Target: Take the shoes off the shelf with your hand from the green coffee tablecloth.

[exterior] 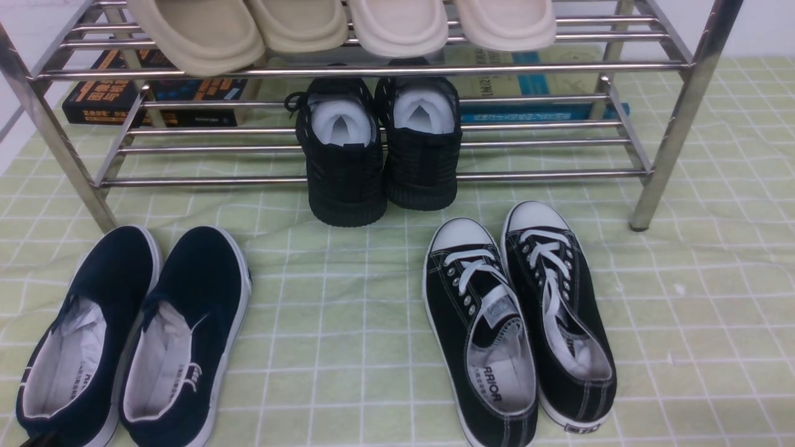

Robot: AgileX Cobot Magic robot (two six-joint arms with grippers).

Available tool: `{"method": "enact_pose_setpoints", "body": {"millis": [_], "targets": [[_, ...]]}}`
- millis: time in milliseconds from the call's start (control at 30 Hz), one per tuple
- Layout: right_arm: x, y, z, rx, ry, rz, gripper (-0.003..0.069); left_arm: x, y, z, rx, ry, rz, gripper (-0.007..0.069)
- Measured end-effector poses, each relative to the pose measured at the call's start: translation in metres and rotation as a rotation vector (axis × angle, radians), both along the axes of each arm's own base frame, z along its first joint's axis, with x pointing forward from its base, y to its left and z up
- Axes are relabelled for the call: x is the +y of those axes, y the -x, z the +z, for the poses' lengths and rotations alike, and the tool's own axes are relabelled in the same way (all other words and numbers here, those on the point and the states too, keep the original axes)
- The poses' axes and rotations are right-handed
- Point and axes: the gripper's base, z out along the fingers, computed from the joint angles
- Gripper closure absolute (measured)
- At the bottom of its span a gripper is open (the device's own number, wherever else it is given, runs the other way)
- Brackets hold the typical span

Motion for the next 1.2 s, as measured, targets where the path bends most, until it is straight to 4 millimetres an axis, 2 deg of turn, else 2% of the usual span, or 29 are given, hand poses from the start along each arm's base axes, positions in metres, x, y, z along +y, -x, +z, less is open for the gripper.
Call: {"method": "enact_pose_setpoints", "body": {"millis": [1200], "targets": [[0.0000,0.0000,0.0000,0.000,0.000,0.000,0.0421,0.0002,0.0000,-0.0002,0.002,-0.007,0.000,0.0552]]}}
